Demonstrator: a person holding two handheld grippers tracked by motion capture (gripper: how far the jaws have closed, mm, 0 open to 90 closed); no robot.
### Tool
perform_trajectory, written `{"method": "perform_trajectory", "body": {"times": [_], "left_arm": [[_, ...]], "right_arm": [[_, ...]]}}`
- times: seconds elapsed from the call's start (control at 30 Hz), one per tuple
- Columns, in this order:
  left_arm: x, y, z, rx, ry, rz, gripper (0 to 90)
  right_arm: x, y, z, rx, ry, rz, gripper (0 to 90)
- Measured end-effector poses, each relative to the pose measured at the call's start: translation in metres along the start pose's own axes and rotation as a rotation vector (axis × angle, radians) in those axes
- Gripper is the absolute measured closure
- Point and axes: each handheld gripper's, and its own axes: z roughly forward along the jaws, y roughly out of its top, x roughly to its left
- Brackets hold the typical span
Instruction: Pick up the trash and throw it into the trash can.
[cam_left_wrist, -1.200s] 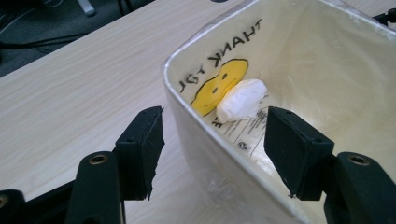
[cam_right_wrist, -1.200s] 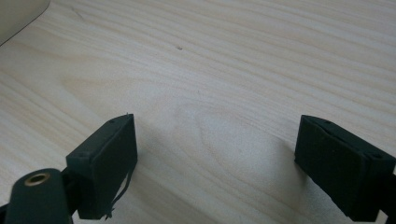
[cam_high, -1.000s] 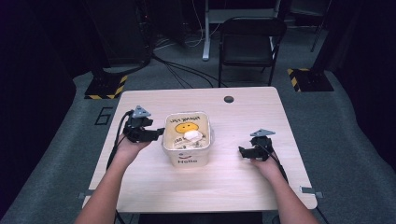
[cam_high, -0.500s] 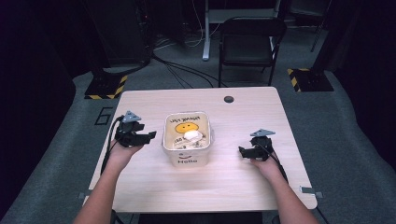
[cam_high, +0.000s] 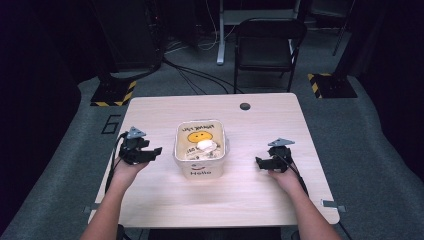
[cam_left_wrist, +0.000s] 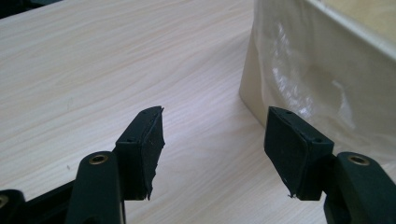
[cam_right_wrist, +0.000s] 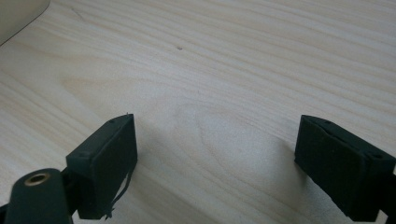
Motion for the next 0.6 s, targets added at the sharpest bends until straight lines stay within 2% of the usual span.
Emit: {"method": "perform_trajectory", "body": {"times": [0.33, 0.6], "left_arm": [[0.006, -0.021, 0.008, 0.014, -0.006, -0.009, 37.5], [0.012, -0.044, 0.016, 0.028, -0.023, -0.020, 36.6]], "right_arm": [[0.000, 0.000, 0.000, 0.000, -0.003, 0.000, 12.0], [0.000, 0.000, 0.000, 0.000, -0.001, 0.001, 12.0]]}}
